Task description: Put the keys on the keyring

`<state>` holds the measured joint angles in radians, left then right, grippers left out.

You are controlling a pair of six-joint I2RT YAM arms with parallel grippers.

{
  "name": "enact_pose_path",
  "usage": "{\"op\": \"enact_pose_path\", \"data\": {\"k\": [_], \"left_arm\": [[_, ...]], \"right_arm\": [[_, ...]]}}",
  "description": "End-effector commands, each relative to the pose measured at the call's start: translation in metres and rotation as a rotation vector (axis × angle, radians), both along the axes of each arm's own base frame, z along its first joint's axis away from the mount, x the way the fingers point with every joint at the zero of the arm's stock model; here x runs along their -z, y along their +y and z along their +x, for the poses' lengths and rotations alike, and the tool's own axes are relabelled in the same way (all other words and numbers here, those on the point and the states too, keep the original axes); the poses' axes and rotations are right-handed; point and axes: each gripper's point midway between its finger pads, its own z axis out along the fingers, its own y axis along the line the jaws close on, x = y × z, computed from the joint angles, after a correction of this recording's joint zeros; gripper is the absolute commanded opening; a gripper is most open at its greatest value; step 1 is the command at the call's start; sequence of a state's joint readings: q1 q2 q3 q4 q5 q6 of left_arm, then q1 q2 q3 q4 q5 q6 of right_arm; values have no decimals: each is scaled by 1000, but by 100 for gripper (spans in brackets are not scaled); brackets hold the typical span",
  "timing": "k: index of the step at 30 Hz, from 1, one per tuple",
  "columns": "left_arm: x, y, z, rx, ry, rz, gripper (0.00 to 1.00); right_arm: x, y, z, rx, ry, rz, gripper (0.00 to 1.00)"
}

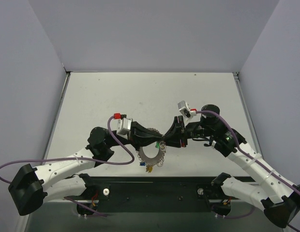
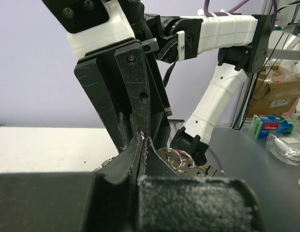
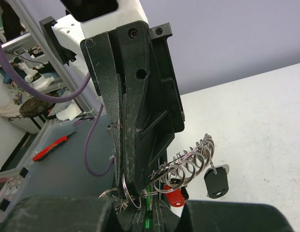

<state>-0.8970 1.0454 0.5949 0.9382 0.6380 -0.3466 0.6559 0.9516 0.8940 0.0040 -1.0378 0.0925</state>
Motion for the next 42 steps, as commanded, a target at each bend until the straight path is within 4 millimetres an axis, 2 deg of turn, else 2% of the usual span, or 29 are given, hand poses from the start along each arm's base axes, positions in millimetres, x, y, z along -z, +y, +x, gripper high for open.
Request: {"op": "enact_pose_path", "data": {"k": [1, 5, 8, 12, 14, 20, 24, 28, 32, 36, 41, 42], "left_arm": [[-72, 21, -26, 44, -164, -241, 0], [-69, 22, -24, 19, -179, -222, 0], [-63, 23, -19, -28, -185, -184, 0], [-50, 27, -10, -102, -169, -104, 0], [-44, 29, -4, -143, -172, -79, 0], [-28, 33, 10, -227, -136, -19, 0], [-17, 28, 25, -277, -94, 7, 0], [-5, 21, 41, -319, -67, 40, 0], [8, 17, 71, -429, -13, 75, 0], [24, 13, 103, -520, 25, 104, 0], [35, 16, 159, -634, 81, 116, 0], [44, 11, 172, -640, 97, 125, 0]], "right_arm": [[6, 5, 5, 3, -21, -10, 1], [1, 2, 5, 26, -47, -2, 11], [-4, -4, 8, 72, -88, 2, 25], [-1, -16, 13, 149, -112, -26, 46], [0, -23, 19, 201, -130, -33, 53], [7, -39, 38, 352, -156, -60, 63], [14, -43, 50, 425, -139, -85, 67], [22, -44, 54, 440, -120, -107, 70], [33, -50, 66, 507, -103, -138, 77], [42, -58, 83, 599, -63, -177, 79], [43, -73, 100, 713, -41, -194, 82], [44, -78, 103, 740, -40, -200, 82]]}}
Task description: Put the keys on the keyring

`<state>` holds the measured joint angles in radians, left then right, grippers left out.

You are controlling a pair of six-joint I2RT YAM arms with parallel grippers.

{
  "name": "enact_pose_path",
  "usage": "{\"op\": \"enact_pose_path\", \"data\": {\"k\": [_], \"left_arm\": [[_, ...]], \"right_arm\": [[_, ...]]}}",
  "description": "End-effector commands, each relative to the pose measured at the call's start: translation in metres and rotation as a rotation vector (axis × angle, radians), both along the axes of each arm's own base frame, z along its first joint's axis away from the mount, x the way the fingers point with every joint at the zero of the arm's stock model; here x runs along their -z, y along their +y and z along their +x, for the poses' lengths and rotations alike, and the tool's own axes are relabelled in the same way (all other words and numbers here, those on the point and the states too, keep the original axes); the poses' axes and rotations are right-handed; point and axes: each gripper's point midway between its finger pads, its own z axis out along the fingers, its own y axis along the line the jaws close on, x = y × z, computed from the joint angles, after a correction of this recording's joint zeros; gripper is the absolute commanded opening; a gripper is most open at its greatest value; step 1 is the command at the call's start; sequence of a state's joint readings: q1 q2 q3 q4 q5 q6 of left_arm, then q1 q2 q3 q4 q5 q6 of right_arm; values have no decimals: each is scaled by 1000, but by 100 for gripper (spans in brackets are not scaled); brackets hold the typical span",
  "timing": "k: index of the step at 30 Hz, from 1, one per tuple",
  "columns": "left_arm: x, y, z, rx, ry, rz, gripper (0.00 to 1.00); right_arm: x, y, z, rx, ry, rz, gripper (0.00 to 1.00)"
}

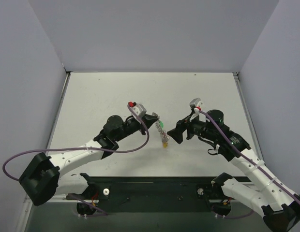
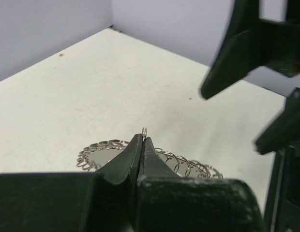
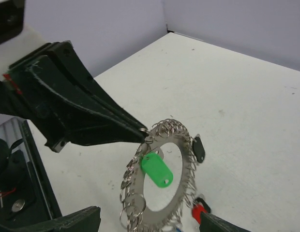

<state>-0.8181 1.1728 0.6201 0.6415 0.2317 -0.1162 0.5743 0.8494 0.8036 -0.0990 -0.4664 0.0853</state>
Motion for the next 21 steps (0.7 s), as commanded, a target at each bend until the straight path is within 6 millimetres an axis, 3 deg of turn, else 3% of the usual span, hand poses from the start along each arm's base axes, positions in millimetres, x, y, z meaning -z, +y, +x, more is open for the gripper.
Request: {"op": "enact_pose_path", "data": {"k": [1, 3, 5, 6, 7, 8, 9, 15, 19, 21], "left_arm": [[-58, 0, 56, -119, -94, -147, 0], [-49, -3, 81, -144, -79, -144, 0], [-71, -1, 101, -176, -106, -192, 0], [-67, -2, 114, -193, -95, -191, 0], [-72, -1, 122, -204, -99, -200, 0], [-89, -2, 129, -211, -125, -216, 0], [-86, 2, 143, -235, -121, -204, 0], [-99, 20, 182, -349, -190, -162, 0], [-74, 25, 194, -384, -164, -164, 0], [-44, 21, 199, -382, -126, -148, 0]], "right_arm": [[-6, -17, 18, 137, -10, 2, 82], [-6, -24, 20, 172, -14, -2, 84], [-6, -29, 19, 189, -10, -2, 85], [-6, -30, 19, 192, -8, -2, 85], [-7, -31, 19, 200, -6, 1, 86], [-7, -33, 19, 206, -7, 0, 86], [-5, -33, 19, 207, -3, -2, 86], [7, -37, 20, 218, 22, -20, 86], [15, -36, 21, 218, 45, -36, 86], [18, -36, 22, 216, 51, -40, 86]]}}
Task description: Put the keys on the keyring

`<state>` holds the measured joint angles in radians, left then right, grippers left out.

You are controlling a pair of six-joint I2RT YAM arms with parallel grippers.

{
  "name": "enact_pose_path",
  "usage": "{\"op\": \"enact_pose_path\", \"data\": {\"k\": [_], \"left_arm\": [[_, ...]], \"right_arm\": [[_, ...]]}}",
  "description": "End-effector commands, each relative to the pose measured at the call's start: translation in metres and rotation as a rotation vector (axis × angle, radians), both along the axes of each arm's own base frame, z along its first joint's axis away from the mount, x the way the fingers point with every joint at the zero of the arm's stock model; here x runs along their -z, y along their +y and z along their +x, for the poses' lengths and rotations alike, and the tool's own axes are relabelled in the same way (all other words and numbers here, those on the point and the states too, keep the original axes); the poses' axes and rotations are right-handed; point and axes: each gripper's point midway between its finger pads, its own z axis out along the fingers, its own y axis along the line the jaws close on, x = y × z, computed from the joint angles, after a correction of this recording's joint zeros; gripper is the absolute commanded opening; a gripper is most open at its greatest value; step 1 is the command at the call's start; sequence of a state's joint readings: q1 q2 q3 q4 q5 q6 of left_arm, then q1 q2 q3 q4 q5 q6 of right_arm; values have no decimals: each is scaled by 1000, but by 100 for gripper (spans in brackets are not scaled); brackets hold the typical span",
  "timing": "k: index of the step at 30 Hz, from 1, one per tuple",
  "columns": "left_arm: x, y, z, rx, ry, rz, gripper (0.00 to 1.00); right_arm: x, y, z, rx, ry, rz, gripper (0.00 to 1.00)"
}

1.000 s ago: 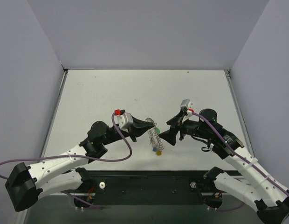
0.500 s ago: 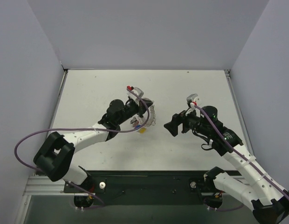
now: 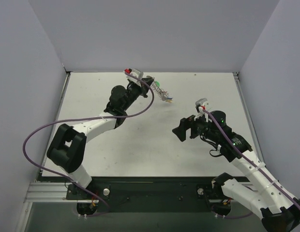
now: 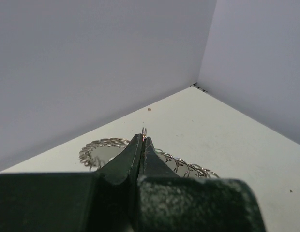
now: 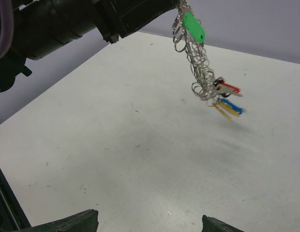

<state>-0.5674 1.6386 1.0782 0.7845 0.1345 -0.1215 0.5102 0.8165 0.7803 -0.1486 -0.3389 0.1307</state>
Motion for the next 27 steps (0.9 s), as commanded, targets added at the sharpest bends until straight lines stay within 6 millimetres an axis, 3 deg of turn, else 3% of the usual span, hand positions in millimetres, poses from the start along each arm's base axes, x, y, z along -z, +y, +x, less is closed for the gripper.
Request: {"op": "enact_pose_path", "data": {"k": [1, 5, 8, 14, 19, 20, 23, 24, 26, 27], "left_arm": [[22, 0, 13, -25, -9, -48, 0], [86, -14, 13, 35, 112, -58, 0], [112, -18, 2, 61, 162, -78, 0], [124, -13, -9, 36, 166, -40, 0], [108, -12, -3, 11, 121, -31, 0], [94, -14, 2, 9, 96, -43, 0], [81, -17, 15, -11, 68, -16, 0], [63, -19, 21, -22, 27, -22, 0], [54, -17, 31, -45, 11, -20, 0], [37, -16, 37, -62, -22, -38, 0]], "right_arm": [[5, -1, 5, 17, 14, -7, 86], [9, 0, 7, 11, 30, -15, 86], [10, 1, 6, 4, 36, -13, 86], [14, 1, 8, 4, 48, -19, 86], [14, 3, 9, -1, 53, -17, 86], [14, 3, 9, -1, 52, -16, 86], [13, 2, 8, 2, 49, -15, 86], [11, 1, 8, 4, 44, -10, 86], [11, 0, 8, 9, 43, -9, 86], [11, -1, 7, 12, 43, -7, 86]]}}
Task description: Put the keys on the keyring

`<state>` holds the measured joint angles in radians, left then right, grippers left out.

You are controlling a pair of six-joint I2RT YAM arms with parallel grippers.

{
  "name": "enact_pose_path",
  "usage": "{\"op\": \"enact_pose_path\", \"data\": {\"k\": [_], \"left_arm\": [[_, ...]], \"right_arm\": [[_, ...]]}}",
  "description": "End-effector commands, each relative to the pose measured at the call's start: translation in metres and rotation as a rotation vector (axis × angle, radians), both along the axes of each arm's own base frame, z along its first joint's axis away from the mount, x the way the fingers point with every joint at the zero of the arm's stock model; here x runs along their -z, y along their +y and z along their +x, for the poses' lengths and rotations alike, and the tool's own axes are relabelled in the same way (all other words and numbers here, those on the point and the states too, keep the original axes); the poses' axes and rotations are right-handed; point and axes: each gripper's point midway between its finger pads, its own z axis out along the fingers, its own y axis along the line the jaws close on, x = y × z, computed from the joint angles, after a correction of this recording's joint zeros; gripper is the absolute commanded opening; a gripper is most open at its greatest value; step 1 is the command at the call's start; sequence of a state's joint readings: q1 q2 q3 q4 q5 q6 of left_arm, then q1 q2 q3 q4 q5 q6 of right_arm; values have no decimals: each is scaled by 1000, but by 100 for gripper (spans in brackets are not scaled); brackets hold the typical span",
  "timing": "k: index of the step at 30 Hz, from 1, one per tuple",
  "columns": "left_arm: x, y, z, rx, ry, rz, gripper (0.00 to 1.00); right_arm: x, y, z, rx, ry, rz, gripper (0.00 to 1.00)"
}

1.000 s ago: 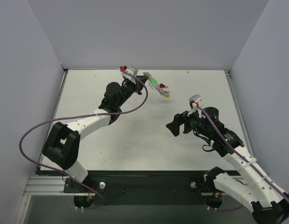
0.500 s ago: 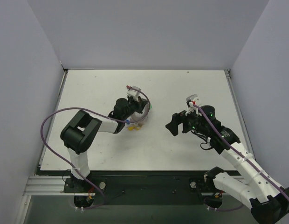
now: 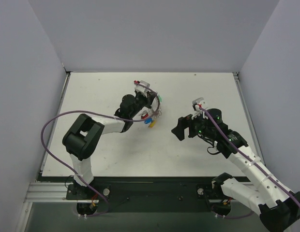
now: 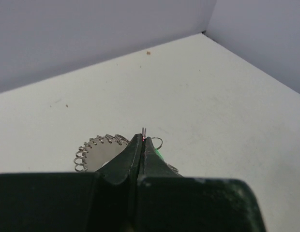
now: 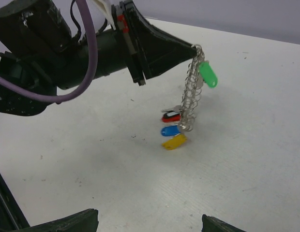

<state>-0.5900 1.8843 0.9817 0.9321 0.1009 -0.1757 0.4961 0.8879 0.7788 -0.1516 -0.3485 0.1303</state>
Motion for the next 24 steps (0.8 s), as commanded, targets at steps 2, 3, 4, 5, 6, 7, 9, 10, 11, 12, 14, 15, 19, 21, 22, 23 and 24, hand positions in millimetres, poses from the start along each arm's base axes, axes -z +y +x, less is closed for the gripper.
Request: {"op": "enact_pose_path", "data": {"k": [2, 3, 4, 5, 6, 7, 9, 10, 11, 12, 14, 15, 19, 21, 22, 23, 24], "left_arm": [[-112, 4, 30, -80, -252, -96, 0], [-116, 5, 33, -92, -266, -86, 0], [-119, 4, 37, -98, -269, -79, 0], [-116, 4, 39, -102, -263, -74, 0], [-111, 4, 40, -107, -254, -65, 0], [-94, 4, 40, -106, -222, -47, 0], [-71, 2, 36, -87, -165, -57, 0], [-57, 1, 33, -79, -134, -57, 0], [-34, 2, 26, -69, -82, -42, 0], [-20, -2, 20, -60, -32, -56, 0], [18, -3, 6, -52, 69, -27, 0], [28, -8, -3, -44, 114, -35, 0], [52, -13, -41, -35, 164, 5, 0], [63, -8, -53, -65, 192, 23, 0], [65, -9, -59, -61, 212, 27, 0], [68, -8, -63, -61, 232, 27, 0], [76, -5, -70, -56, 261, 31, 0]], "right_arm": [[-8, -2, -1, 7, -22, 23, 86], [-8, -4, -1, 10, -22, 21, 86], [-7, -3, -2, 10, -20, 21, 86], [-7, -4, -2, 10, -17, 22, 86], [-6, -3, -3, 8, -16, 23, 86], [-5, -4, -3, 11, -10, 21, 86], [-3, -4, -4, 10, -8, 19, 86], [-2, -5, -4, 11, -7, 18, 86], [0, -4, -5, 9, -1, 16, 86], [2, -5, -5, 9, 5, 16, 86], [5, -4, -7, 4, 13, 17, 86], [6, -4, -8, 1, 18, 17, 86], [10, -4, -12, -5, 34, 20, 86], [10, -3, -13, -9, 38, 25, 86], [12, -3, -14, -10, 42, 24, 86], [12, -2, -15, -15, 46, 29, 86], [11, -2, -15, -15, 47, 32, 86]]}}
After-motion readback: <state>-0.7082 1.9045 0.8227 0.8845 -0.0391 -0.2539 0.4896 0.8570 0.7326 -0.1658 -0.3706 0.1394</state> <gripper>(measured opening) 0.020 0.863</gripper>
